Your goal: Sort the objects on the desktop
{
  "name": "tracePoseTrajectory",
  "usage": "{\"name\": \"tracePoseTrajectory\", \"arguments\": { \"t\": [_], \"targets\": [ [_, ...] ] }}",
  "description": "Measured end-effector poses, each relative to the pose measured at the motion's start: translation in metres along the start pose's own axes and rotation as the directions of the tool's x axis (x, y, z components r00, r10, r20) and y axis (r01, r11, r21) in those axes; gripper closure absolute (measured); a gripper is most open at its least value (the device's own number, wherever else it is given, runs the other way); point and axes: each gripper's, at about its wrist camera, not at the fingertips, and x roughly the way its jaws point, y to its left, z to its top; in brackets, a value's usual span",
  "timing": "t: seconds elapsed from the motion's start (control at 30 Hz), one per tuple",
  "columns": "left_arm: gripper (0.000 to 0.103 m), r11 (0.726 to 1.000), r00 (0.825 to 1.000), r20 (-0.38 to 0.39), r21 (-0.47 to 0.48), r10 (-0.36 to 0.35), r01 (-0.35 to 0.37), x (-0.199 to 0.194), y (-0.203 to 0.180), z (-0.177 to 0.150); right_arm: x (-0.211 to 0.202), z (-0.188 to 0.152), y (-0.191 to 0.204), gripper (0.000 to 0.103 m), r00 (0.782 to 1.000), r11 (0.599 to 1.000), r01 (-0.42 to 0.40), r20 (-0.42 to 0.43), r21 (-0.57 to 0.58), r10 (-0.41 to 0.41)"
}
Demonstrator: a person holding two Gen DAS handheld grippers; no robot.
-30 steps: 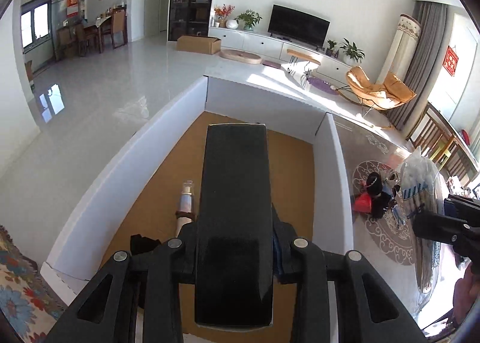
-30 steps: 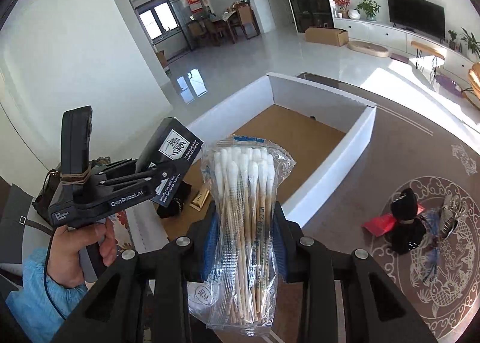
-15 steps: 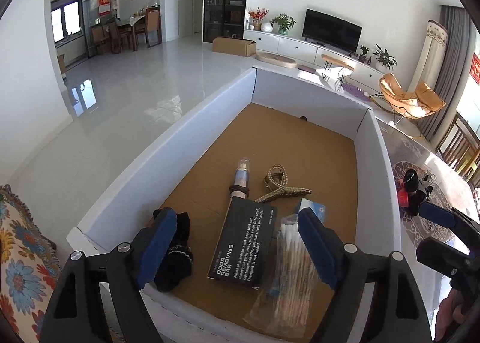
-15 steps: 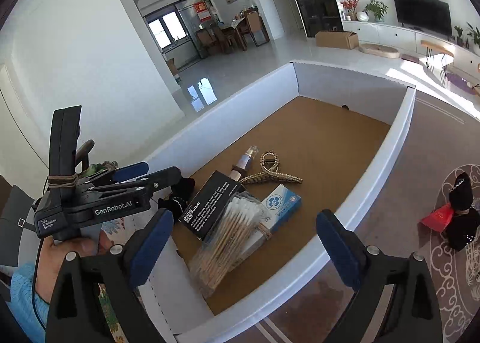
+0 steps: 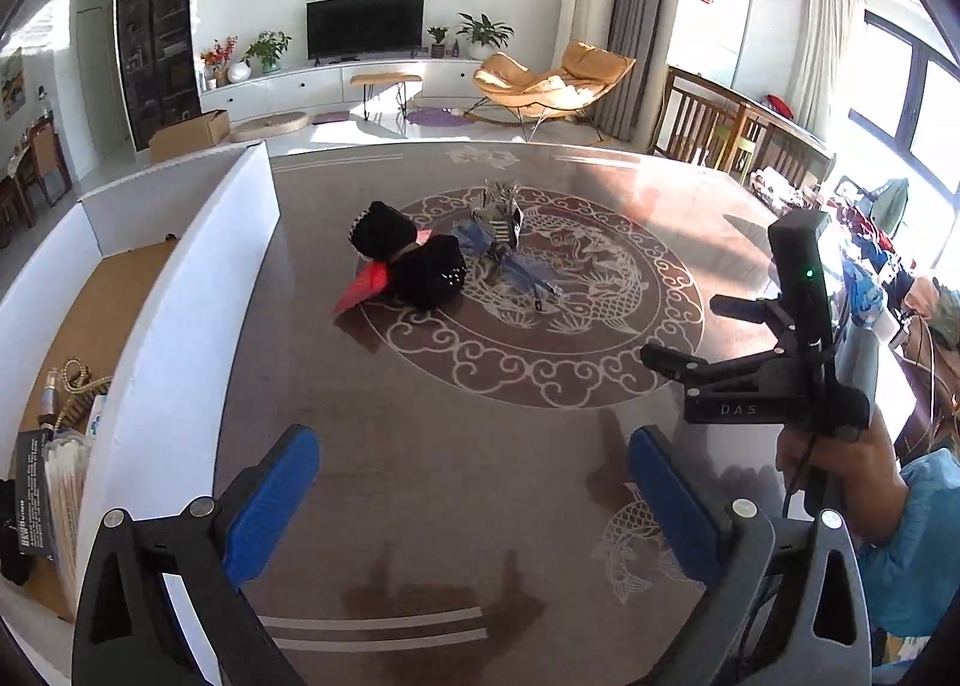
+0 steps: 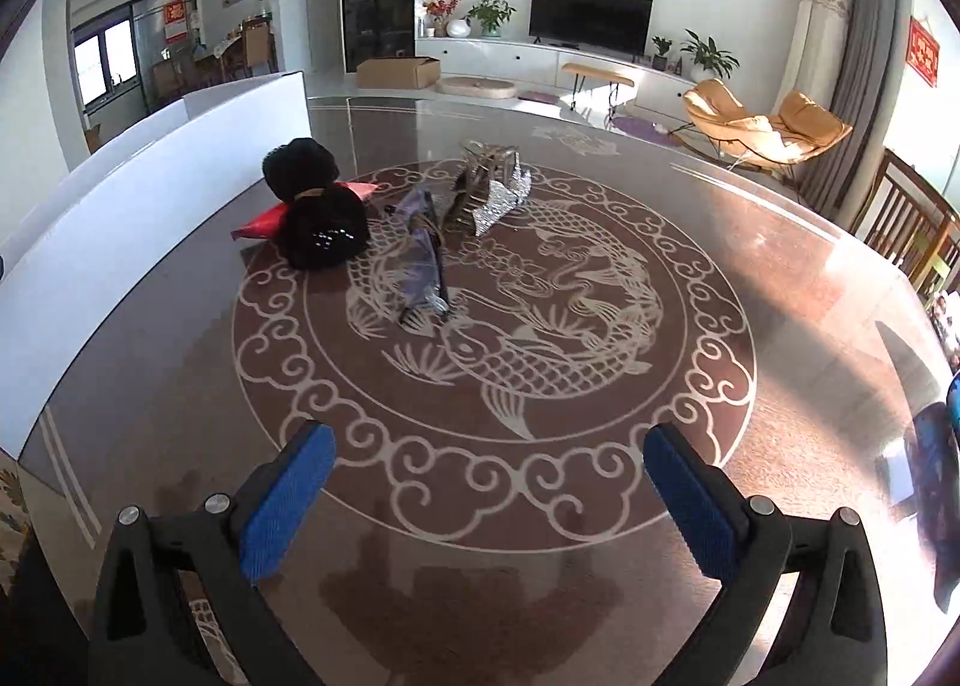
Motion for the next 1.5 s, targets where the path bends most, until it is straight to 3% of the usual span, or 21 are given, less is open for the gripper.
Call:
{"name": "tracePoseTrajectory", "arguments": {
  "t": [0.17, 0.27, 0.33, 0.4, 0.47, 0.6, 0.83, 1.5],
  "targets": [
    [0.000, 0.998, 0.996, -0.083, -0.041, 0.034, -0.037, 0.068, -0.019, -0.008, 0.001, -0.030, -0.052, 0.000, 1.000, 0.993, 0.013, -0.024, 0.117, -0.010],
    [0.000, 0.995, 0.996, -0.083, -0.090, 0.041, -0.048, 0.084, -0.018, -0.007, 0.005, -0.030, -0.050, 0.000, 1.000, 0.991, 0.003, -0.018, 0.132, -0.001],
    [0.000, 0.994, 0.994, -0.083, -0.082, 0.066, -0.072, 0.091, -0.019, -0.006, 0.008, -0.029, -0.048, 0.000, 1.000, 0.990, -0.012, -0.022, 0.138, 0.015],
    [0.000, 0.993, 0.993, -0.086, -0.067, 0.086, -0.092, 0.097, -0.019, -0.007, 0.012, -0.030, -0.039, 0.000, 0.998, 0.992, 0.025, -0.059, 0.126, -0.017],
    [0.000, 0.993, 0.993, -0.093, -0.086, 0.068, -0.076, 0.099, -0.015, -0.008, 0.019, -0.031, -0.036, 0.000, 0.994, 0.991, 0.046, -0.102, 0.122, -0.033],
    [0.000, 0.990, 0.994, -0.082, -0.122, 0.067, -0.077, 0.099, -0.010, -0.010, 0.021, -0.033, -0.037, 0.000, 0.994, 0.991, 0.055, -0.104, 0.121, -0.043],
    [0.000, 0.988, 0.983, -0.120, -0.057, 0.136, -0.144, 0.106, -0.021, -0.008, 0.022, -0.033, -0.037, 0.000, 0.994, 0.991, 0.055, -0.104, 0.121, -0.043],
    [0.000, 0.989, 0.984, -0.118, -0.053, 0.131, -0.138, 0.106, -0.021, -0.010, 0.021, -0.033, -0.037, 0.000, 0.994, 0.991, 0.055, -0.105, 0.120, -0.043]
  ]
}}
